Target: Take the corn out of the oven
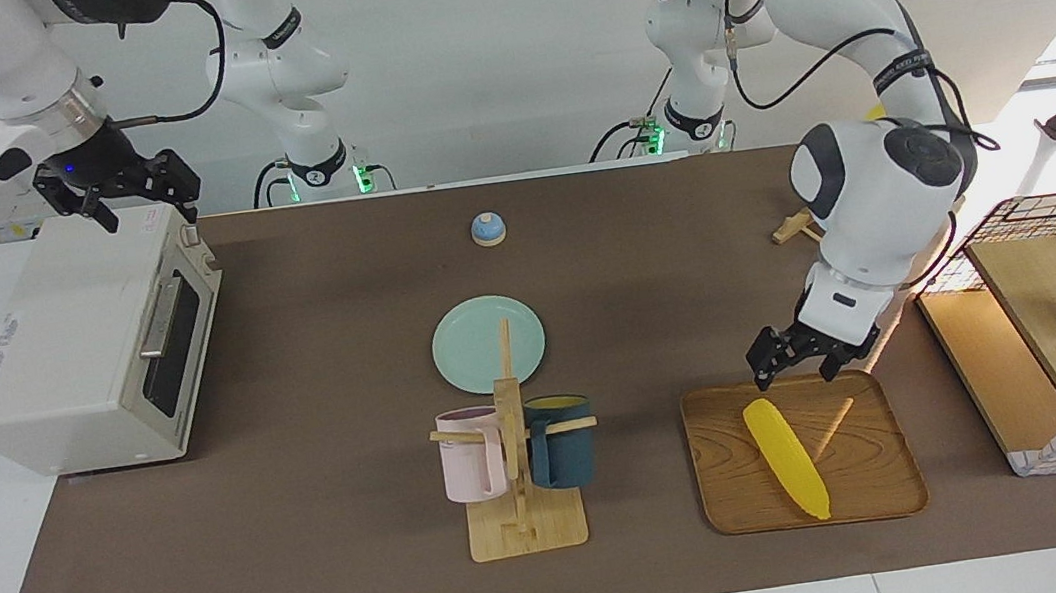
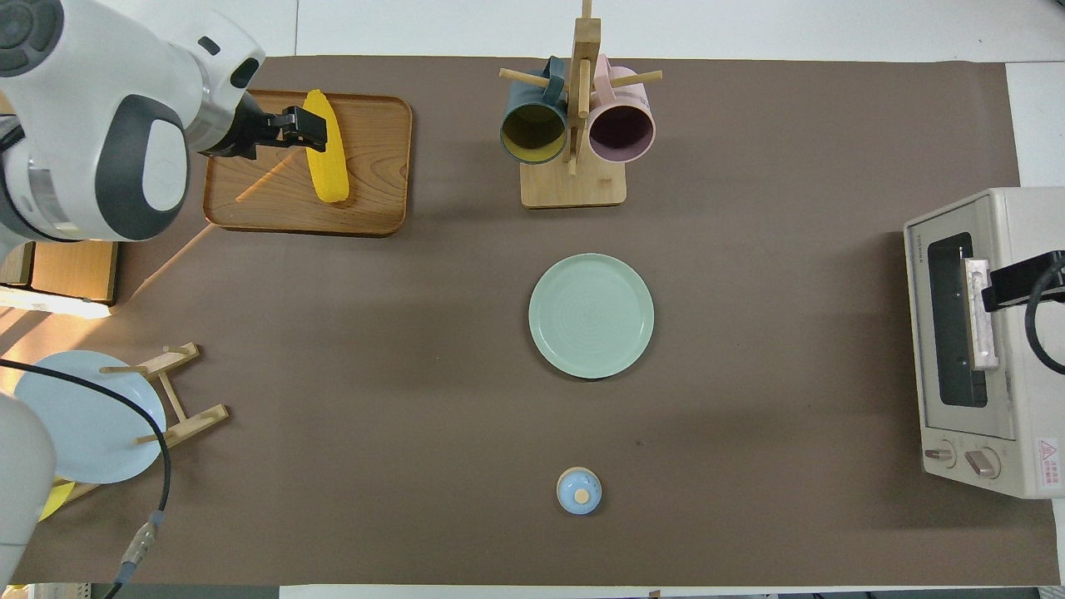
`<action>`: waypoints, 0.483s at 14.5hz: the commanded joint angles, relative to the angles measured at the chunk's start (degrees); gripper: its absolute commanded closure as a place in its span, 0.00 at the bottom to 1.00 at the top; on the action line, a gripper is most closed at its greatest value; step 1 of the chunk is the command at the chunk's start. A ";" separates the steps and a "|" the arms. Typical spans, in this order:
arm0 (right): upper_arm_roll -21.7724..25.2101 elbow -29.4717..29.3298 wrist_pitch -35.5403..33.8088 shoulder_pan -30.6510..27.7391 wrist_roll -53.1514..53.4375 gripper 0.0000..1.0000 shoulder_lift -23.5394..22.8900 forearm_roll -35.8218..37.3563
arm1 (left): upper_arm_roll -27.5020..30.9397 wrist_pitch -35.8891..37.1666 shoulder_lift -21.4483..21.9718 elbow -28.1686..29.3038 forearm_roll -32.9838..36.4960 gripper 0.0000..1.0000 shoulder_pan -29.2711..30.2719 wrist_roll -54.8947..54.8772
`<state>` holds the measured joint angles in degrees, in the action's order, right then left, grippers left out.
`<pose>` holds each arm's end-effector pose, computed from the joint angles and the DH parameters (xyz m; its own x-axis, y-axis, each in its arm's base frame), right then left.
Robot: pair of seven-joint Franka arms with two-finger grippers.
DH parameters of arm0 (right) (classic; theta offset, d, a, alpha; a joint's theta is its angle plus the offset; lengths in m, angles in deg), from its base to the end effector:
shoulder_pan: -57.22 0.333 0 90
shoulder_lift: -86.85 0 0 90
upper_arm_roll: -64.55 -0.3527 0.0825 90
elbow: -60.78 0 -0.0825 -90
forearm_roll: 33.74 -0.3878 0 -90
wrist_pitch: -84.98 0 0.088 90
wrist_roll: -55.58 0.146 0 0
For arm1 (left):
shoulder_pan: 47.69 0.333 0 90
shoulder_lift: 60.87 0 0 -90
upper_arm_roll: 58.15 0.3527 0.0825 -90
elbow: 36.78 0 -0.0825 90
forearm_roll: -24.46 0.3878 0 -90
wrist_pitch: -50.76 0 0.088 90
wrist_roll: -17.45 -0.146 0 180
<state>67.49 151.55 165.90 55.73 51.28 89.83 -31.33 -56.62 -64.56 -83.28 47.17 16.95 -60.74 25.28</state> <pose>0.5162 -0.0474 0.6315 0.9925 -0.0080 -0.1222 -0.0043 -0.9995 0.0303 0.6985 -0.1578 0.4678 0.9907 -0.0110 0.1358 -0.0295 -0.9904 0.1351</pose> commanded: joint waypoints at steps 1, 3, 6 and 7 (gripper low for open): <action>0.22 -1.57 -0.86 0.00 -1.58 0.00 -0.78 -1.10 | -0.04 7.10 5.70 1.31 1.18 0.00 0.39 0.43; 0.14 -1.57 -0.86 0.00 -1.58 0.00 -0.69 -1.09 | -0.04 11.40 9.22 1.31 1.71 0.00 0.83 0.35; 0.14 -1.57 -0.86 -0.09 -1.50 0.00 -0.51 -1.27 | -0.04 19.48 15.10 1.49 2.32 0.00 1.53 -0.01; 0.14 -1.57 -0.86 -0.09 -1.41 0.00 -0.51 -1.27 | -0.04 22.47 16.86 1.49 2.67 0.00 1.45 -0.01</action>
<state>67.48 151.16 165.90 55.91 51.28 89.83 -31.33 -56.25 -46.67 -70.62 47.15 17.86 -59.77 25.28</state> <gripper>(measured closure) 0.000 0.000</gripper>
